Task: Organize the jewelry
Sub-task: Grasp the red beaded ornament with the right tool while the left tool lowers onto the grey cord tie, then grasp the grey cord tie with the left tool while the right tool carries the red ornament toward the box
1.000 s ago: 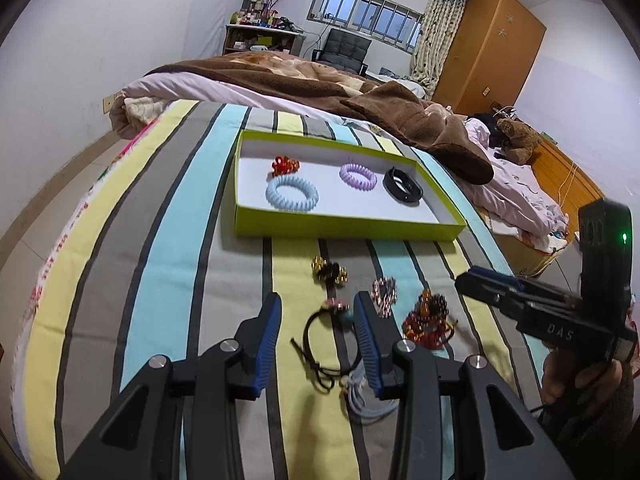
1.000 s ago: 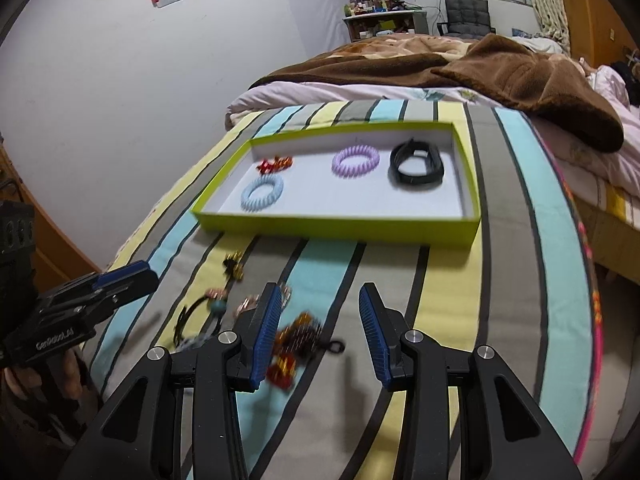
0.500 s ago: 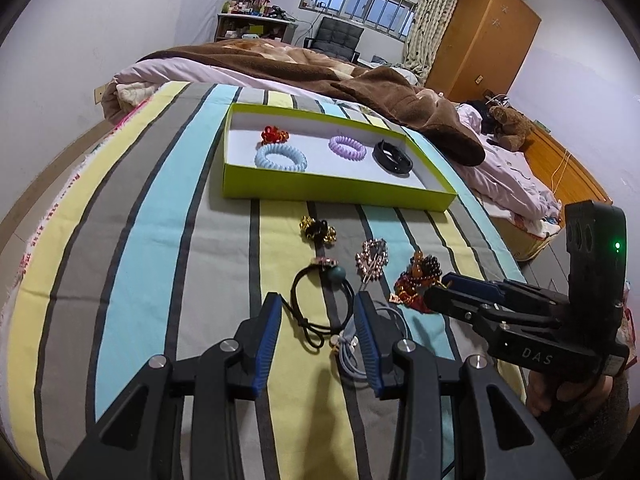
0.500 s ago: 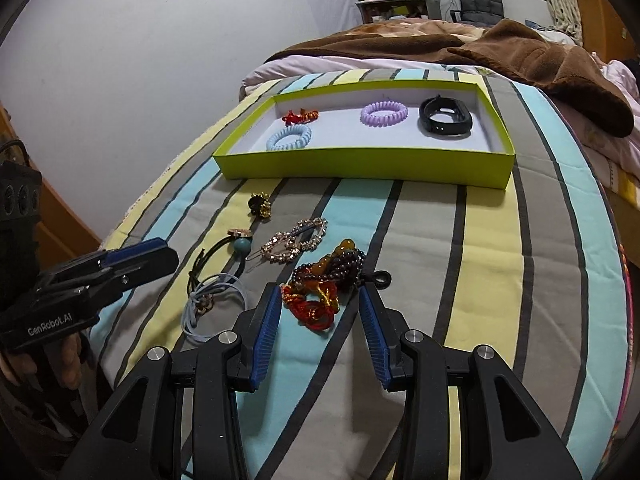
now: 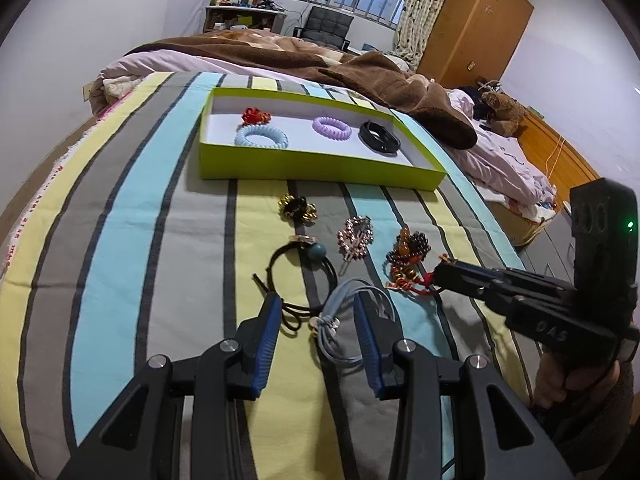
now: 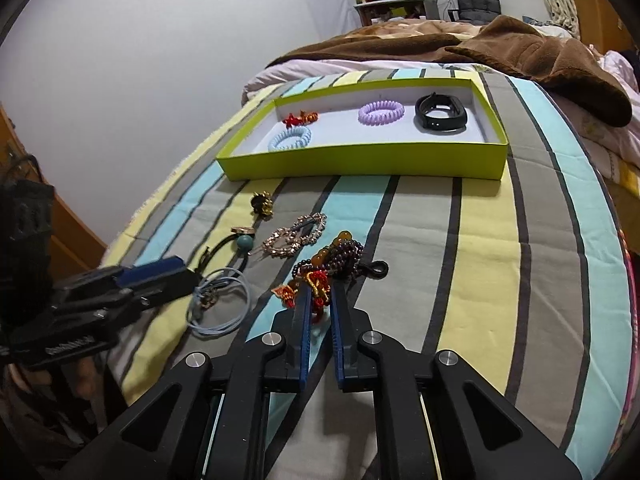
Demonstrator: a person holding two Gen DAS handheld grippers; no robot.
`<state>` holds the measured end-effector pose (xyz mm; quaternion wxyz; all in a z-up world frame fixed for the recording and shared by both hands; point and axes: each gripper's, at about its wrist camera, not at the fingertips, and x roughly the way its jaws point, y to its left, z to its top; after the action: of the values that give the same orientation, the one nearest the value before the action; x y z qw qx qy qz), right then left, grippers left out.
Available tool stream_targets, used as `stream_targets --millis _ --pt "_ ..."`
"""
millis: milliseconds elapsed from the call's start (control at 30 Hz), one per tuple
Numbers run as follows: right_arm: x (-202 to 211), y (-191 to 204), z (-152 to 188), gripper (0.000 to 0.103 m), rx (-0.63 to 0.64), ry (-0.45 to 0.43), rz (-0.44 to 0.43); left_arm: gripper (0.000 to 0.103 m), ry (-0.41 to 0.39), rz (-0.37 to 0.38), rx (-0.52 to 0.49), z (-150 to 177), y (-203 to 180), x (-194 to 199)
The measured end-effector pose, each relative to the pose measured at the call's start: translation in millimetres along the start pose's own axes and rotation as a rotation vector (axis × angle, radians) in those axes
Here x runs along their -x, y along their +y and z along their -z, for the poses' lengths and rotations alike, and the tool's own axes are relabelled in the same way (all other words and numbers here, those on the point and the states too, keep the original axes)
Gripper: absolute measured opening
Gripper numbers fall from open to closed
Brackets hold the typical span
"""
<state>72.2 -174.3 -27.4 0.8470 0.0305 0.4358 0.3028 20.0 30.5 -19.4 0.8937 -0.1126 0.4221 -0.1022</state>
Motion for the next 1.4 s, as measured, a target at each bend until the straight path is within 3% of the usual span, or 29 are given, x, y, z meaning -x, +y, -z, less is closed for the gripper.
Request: stream_targets --millis 167,667,933,1067,1400 --pt "12 -9 4 0.009 -0.028 -0.01 -0.015 0.039 0.019 0.006 -0.021 3 -7 -5" --pt "38 -20 8 0.009 -0.073 -0.066 0.001 0.038 0.037 -0.082 -0.086 7 -20 -12" --pt "41 -20 10 0.009 -0.074 -0.079 -0.011 0.031 0.04 -0.138 -0.124 9 -27 -13" --pt "42 -20 12 0.009 -0.074 -0.08 -0.018 0.017 0.035 -0.172 -0.148 10 -30 -15" --pt "44 -22 12 0.009 -0.082 -0.086 -0.018 0.017 0.031 -0.164 -0.148 11 -32 -14"
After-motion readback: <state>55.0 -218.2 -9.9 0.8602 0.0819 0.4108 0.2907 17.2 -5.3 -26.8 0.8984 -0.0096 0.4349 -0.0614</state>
